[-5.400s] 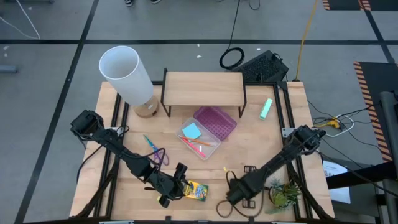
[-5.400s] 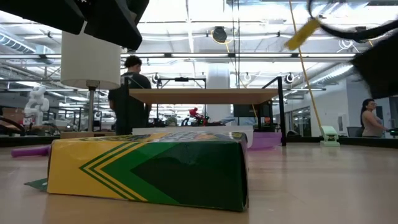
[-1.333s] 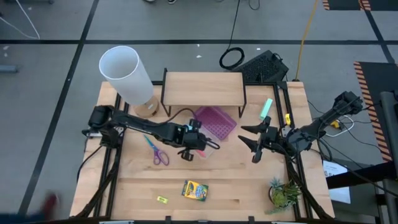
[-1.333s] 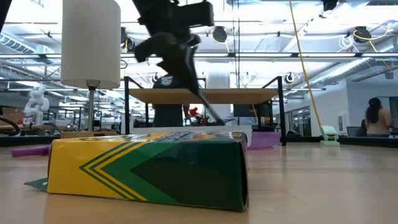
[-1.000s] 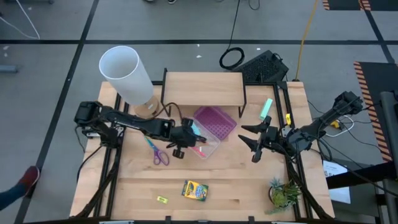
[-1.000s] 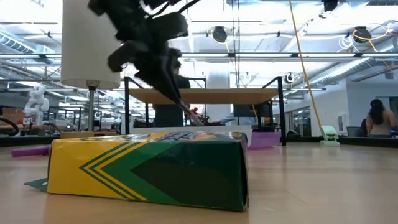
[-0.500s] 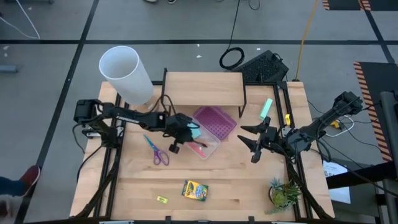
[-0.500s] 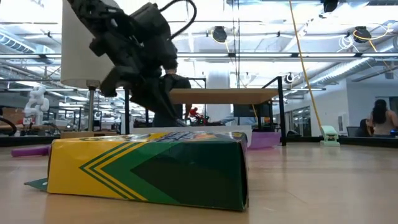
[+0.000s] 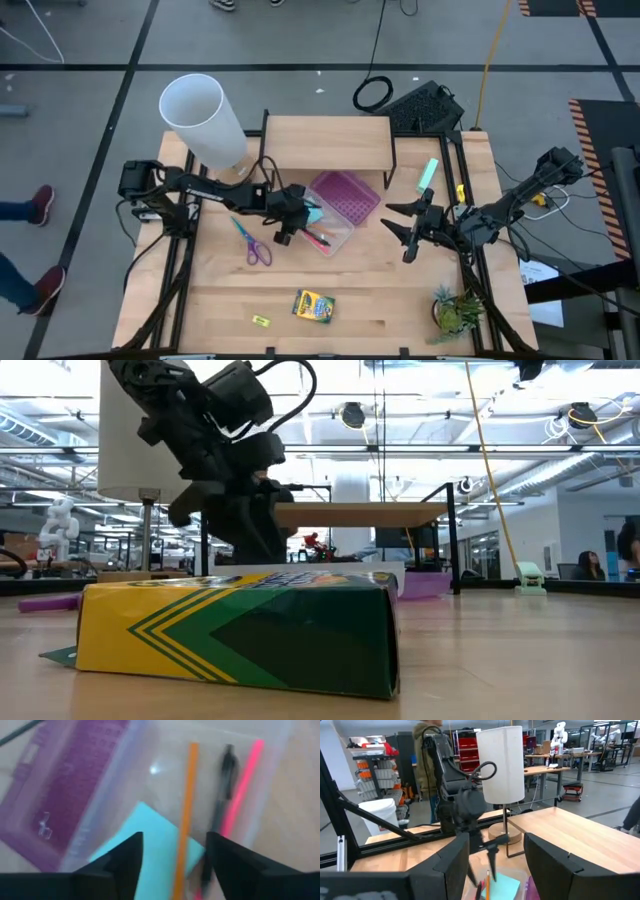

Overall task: Pack school essentials
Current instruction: Put the crayon box into the supply box

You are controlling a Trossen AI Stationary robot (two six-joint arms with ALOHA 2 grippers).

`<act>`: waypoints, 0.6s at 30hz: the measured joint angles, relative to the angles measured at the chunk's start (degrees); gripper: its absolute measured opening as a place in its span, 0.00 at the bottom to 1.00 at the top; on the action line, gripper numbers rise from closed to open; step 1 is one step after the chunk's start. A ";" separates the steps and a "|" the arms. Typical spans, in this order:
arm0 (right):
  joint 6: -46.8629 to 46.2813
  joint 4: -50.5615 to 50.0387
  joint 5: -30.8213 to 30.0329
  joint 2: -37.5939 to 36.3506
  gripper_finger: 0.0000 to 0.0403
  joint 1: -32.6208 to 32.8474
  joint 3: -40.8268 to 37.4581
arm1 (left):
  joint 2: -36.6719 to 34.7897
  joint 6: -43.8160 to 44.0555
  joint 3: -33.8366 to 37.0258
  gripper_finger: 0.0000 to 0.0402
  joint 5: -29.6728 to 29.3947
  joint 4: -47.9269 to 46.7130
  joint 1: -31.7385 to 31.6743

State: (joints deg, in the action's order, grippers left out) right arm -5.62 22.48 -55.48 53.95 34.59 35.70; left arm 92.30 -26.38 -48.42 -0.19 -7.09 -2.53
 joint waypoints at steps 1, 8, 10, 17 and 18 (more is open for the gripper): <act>0.26 -0.01 0.02 0.00 0.45 0.00 0.00 | -0.44 -0.08 0.00 0.59 0.01 -1.23 0.85; 9.21 2.18 0.96 0.00 0.45 0.00 -0.02 | -7.04 5.06 -0.04 0.66 -2.40 -10.36 11.06; 14.00 4.28 5.13 0.00 0.45 -0.04 0.00 | -9.09 8.45 -0.09 0.66 -4.01 -13.13 15.17; 29.24 15.30 20.75 0.34 0.45 -0.42 0.01 | -11.51 31.30 -0.02 0.64 -6.32 -20.46 29.44; 30.17 16.12 21.27 0.54 0.45 -0.73 0.02 | -11.32 35.76 -0.04 0.64 -5.12 -19.78 31.06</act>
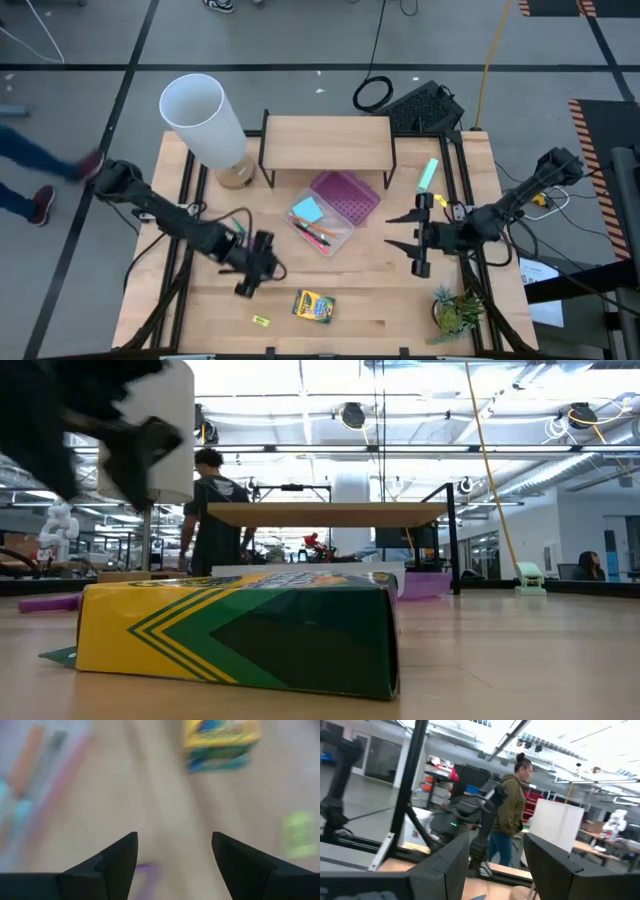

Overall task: Pack school essentials
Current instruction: Put the crayon box into the supply box

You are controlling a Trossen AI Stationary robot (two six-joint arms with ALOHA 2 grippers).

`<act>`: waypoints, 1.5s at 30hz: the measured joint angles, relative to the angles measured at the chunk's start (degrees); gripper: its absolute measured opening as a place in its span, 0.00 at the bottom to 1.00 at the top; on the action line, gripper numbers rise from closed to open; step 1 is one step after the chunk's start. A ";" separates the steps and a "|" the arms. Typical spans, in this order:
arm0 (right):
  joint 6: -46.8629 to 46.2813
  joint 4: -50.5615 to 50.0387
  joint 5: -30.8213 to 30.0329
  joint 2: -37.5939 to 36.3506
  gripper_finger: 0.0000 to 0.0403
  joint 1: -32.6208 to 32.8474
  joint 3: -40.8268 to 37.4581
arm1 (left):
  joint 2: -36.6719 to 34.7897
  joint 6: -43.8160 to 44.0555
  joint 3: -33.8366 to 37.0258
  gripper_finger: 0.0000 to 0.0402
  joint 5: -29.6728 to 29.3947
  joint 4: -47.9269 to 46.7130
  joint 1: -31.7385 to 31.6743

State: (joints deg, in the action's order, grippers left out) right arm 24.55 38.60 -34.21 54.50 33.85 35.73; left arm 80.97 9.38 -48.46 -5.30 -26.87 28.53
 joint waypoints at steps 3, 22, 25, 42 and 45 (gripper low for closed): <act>1.80 1.57 -0.09 0.79 0.45 -1.41 0.00 | 1.08 10.31 -0.06 0.64 2.47 1.07 5.18; -0.32 6.58 10.21 10.53 0.45 -10.03 4.36 | 11.77 8.22 -0.05 0.64 -22.76 21.35 14.32; -1.20 5.50 10.17 12.47 0.45 -10.06 5.88 | 11.72 1.84 -0.05 0.65 -20.17 28.82 10.74; -5.29 -3.35 -11.78 13.58 0.52 -4.30 6.45 | 26.32 -11.03 -1.68 0.96 -1.93 50.52 2.24; -5.73 -3.46 -14.57 13.57 0.56 -2.57 6.45 | 28.67 -10.23 -3.45 0.96 0.91 51.19 1.99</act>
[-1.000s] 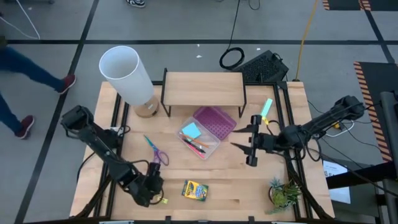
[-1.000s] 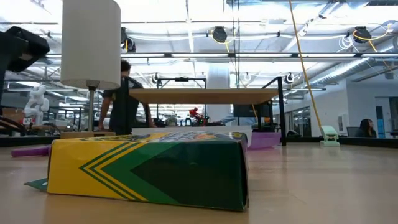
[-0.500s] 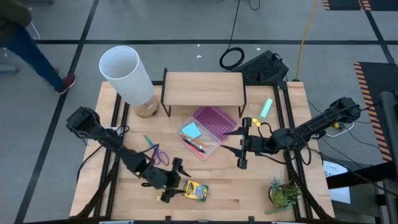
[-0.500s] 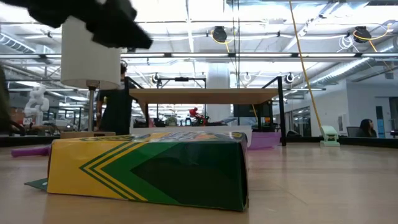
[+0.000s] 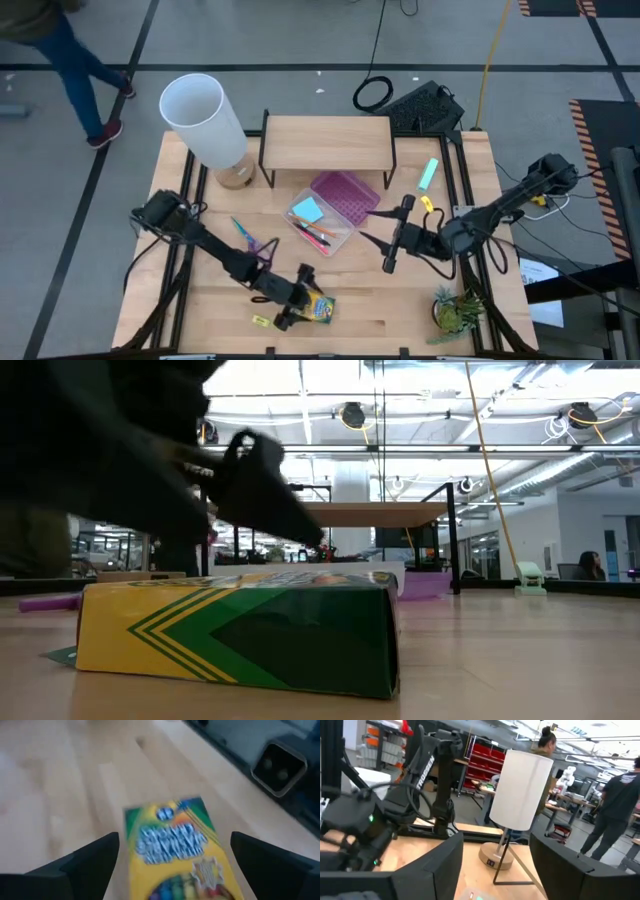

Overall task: Pack school essentials
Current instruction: Put the crayon box into the supply box

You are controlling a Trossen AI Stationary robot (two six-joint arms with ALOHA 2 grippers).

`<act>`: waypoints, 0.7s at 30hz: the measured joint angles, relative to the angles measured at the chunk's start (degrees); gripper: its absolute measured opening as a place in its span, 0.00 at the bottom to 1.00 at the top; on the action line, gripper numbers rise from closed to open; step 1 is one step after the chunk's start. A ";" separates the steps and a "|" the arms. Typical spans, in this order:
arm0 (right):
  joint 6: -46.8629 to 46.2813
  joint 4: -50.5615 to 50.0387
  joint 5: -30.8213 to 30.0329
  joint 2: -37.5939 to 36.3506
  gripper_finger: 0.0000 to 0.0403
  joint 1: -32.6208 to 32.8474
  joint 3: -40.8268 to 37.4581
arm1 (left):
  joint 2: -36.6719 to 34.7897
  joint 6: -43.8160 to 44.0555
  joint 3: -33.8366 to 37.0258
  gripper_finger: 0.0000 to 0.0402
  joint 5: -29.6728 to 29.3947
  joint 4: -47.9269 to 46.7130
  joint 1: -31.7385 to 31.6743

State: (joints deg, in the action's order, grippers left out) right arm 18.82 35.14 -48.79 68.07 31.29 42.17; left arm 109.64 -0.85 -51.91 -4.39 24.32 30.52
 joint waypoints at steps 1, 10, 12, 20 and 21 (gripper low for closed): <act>0.24 0.43 -0.69 0.00 0.57 0.43 0.00 | 0.70 0.68 -0.14 0.97 0.95 -0.49 -0.01; 1.48 2.39 -0.92 -0.19 0.61 1.07 0.13 | 5.26 4.18 -1.35 0.99 -0.01 -1.69 0.09; 2.62 3.11 -0.95 -0.19 0.61 1.07 0.13 | 5.31 4.05 -1.46 0.99 -0.36 -2.19 0.10; 4.63 4.52 -1.04 -0.19 0.61 1.07 0.13 | 2.98 2.51 -1.23 0.80 -3.17 -4.90 0.09; 4.80 4.52 -1.22 -0.19 0.61 1.07 0.13 | 1.96 1.82 -1.19 0.77 -3.75 -6.12 -0.09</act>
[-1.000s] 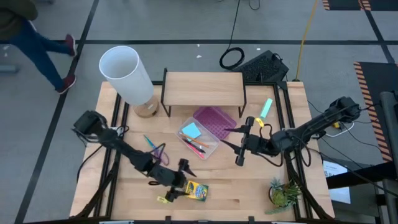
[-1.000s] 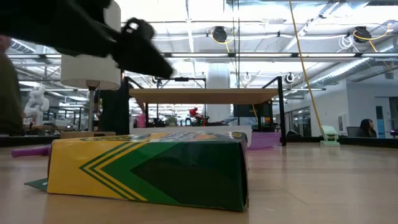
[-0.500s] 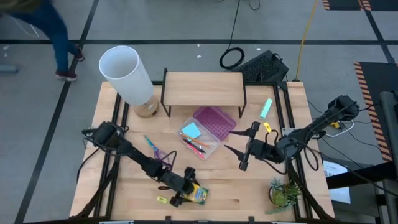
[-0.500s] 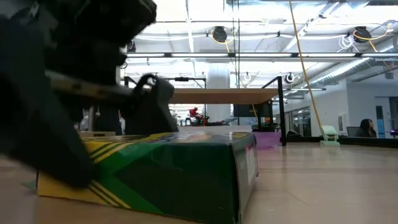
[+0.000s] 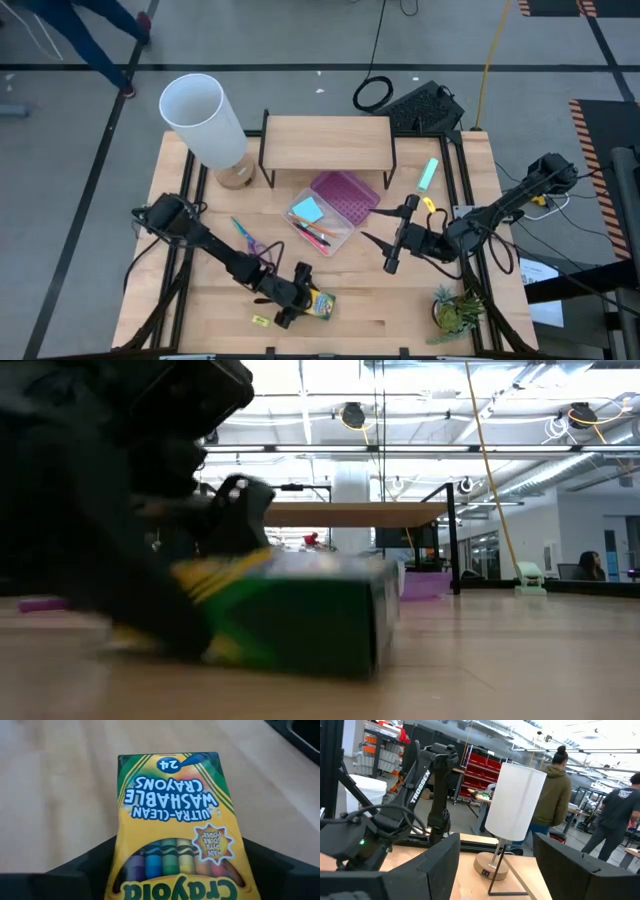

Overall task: Pack school essentials
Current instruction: Put the crayon box into the supply box

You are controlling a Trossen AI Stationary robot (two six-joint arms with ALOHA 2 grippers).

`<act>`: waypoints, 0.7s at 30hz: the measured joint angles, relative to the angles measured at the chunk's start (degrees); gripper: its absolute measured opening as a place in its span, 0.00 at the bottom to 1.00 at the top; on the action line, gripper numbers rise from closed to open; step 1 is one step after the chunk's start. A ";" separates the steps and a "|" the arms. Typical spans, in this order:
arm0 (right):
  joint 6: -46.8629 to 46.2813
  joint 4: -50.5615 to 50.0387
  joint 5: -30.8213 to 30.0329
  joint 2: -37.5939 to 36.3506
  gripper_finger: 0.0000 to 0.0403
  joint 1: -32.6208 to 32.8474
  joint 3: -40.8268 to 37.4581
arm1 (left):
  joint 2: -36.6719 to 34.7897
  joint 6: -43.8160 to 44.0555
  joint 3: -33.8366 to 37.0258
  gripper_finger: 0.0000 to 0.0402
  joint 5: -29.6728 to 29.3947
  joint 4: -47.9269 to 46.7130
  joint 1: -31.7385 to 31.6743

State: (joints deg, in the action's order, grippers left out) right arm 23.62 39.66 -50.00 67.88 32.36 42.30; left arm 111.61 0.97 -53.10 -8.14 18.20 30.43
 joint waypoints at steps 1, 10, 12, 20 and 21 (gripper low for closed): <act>0.02 0.04 -0.69 0.00 0.61 0.00 0.00 | -0.98 -0.90 0.00 0.75 -0.71 -0.75 -0.20; -0.24 0.21 -5.89 0.00 0.61 1.45 -0.04 | -16.27 -5.17 -0.02 0.75 -12.35 -16.01 -4.59; -0.22 0.98 -6.42 0.00 0.61 2.14 -0.04 | -19.14 -6.06 -0.02 0.76 -14.25 -19.02 -6.98; 0.04 2.58 -15.64 -0.12 0.61 4.16 -0.04 | -19.41 9.98 -0.02 0.72 -14.66 -14.87 -20.85; 0.04 2.66 -16.86 -0.13 0.61 4.25 -0.04 | -18.34 14.03 -0.04 0.72 -14.61 -12.74 -22.08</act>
State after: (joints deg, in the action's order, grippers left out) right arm 23.66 42.32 -66.87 67.75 36.61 42.26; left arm 93.27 15.00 -53.14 -22.75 5.46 8.35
